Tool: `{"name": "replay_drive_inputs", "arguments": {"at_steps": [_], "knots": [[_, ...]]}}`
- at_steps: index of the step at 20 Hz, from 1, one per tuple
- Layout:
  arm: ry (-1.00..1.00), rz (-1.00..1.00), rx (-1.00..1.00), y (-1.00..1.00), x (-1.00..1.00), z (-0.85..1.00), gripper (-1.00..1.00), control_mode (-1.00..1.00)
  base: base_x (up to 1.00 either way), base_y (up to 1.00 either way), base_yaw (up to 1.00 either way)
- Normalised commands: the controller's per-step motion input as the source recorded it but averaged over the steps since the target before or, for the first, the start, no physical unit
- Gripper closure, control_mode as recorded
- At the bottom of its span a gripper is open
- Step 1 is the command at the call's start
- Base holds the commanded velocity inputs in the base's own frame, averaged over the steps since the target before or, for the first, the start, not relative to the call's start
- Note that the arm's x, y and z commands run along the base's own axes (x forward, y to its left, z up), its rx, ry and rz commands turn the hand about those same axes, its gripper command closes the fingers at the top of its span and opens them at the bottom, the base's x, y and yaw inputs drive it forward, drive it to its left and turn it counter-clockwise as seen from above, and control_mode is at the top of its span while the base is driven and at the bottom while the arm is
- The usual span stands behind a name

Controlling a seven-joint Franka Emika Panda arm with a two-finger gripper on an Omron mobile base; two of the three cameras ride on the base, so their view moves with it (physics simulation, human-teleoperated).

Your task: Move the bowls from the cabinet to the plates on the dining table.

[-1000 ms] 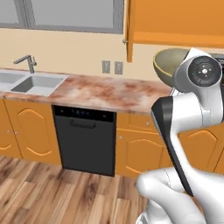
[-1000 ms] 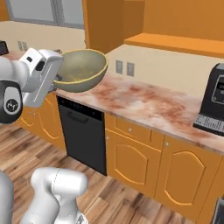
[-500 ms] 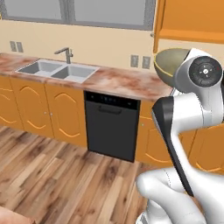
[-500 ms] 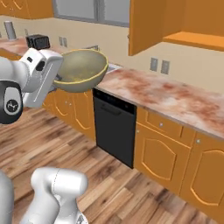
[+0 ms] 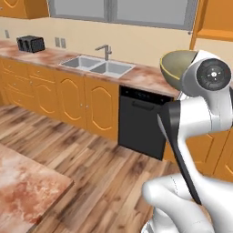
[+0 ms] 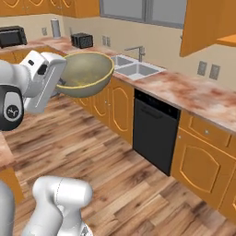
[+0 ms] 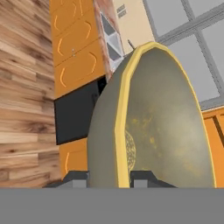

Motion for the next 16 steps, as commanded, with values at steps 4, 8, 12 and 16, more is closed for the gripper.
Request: {"name": "replay_drive_inputs", "arguments": {"at_steps": [4, 8, 12, 16], "knots": [[0.0, 0.0, 0.0, 0.0, 0.0, 0.0, 1.0, 1.0, -0.16, 0.02, 0.34], [0.0, 0.0, 0.0, 0.0, 0.0, 0.0, 1.0, 1.0, -0.05, -0.07, 0.4], [0.0, 0.0, 0.0, 0.0, 0.0, 0.0, 1.0, 1.0, 0.0, -0.14, 0.43], [0.0, 0.0, 0.0, 0.0, 0.0, 0.0, 1.0, 1.0, 0.0, -0.16, 0.42]]}}
